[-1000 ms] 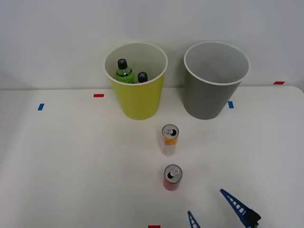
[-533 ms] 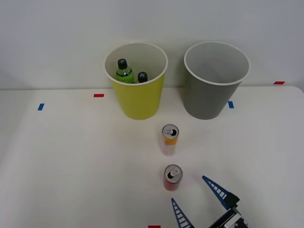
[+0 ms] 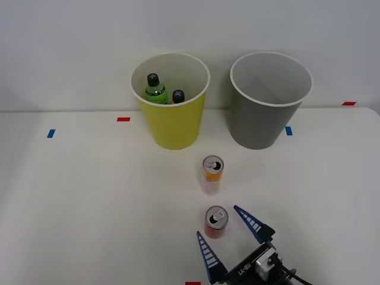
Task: Put cans in the gray bin, plastic bottles in the light green bin
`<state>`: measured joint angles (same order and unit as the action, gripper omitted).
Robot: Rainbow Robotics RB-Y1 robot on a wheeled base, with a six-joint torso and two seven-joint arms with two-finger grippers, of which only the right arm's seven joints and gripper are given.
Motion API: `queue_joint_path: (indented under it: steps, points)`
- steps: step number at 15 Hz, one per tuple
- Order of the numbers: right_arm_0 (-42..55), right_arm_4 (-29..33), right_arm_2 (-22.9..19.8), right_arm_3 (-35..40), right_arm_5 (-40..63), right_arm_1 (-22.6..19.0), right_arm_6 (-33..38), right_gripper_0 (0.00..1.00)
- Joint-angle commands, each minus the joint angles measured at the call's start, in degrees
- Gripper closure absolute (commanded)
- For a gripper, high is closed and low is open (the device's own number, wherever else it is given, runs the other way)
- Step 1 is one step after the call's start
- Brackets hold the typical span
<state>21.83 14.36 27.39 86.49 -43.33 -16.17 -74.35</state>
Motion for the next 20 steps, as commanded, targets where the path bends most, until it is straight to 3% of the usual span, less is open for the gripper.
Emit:
queue_joint_path:
  steps: [1,9,20]
  points:
    - [-1.79,1.90,-0.23,-0.01,2.64,0.26,-0.80,0.00]
    - [-3.29,2.34,0.21,-0.01,8.09,1.93,-1.32,0.00]
    - [-3.37,1.37,0.47,-0.01,8.09,2.28,-1.15,0.00]
